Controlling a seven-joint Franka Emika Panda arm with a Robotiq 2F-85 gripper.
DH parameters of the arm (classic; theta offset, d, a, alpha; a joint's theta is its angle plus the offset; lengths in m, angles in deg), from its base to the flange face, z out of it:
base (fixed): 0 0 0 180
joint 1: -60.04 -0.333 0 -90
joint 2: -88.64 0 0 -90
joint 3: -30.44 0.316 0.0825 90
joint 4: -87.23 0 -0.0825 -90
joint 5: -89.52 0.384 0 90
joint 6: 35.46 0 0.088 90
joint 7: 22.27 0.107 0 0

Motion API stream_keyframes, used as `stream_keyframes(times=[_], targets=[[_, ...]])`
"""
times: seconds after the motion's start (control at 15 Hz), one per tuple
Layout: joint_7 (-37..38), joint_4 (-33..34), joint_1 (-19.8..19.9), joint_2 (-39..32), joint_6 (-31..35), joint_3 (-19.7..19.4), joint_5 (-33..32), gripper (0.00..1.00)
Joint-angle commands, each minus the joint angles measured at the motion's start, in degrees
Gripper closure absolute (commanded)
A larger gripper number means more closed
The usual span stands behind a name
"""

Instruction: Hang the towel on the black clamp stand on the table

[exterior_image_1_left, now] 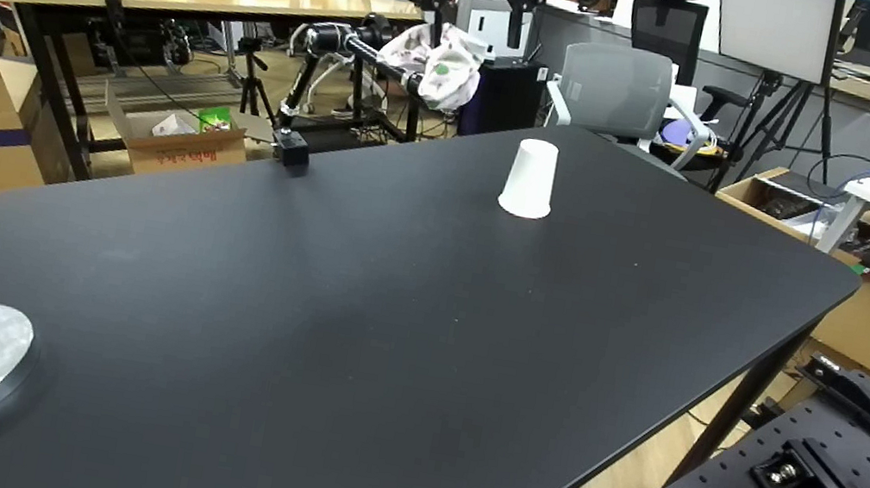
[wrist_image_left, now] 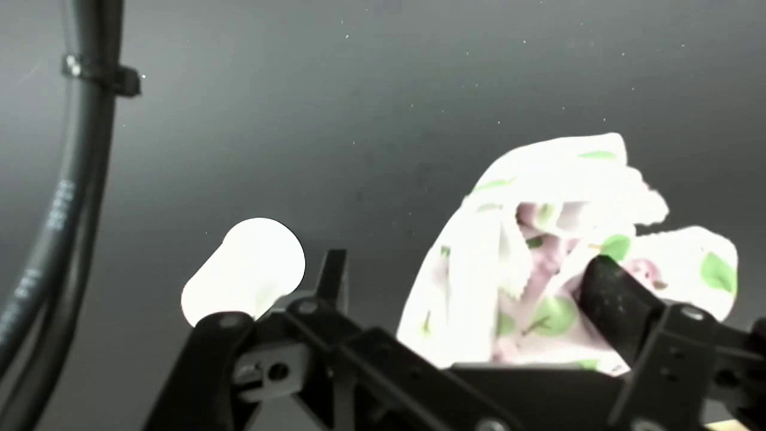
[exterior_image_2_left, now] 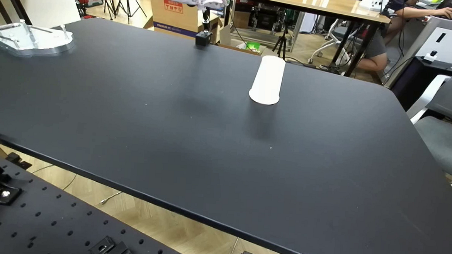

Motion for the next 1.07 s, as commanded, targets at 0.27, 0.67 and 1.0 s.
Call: stream_keyframes(times=[0.27,0.67,1.0], targets=[[-0.69,-0.18,-0.11,1.69,1.18,0.37,0.04,0.0],[-1.82,-3.06,-0.24,3.27,1.14,0.79,2.29,0.0],[-2.23,-12.75,-1.3,9.91,1.79,2.59,3.93,0.0]])
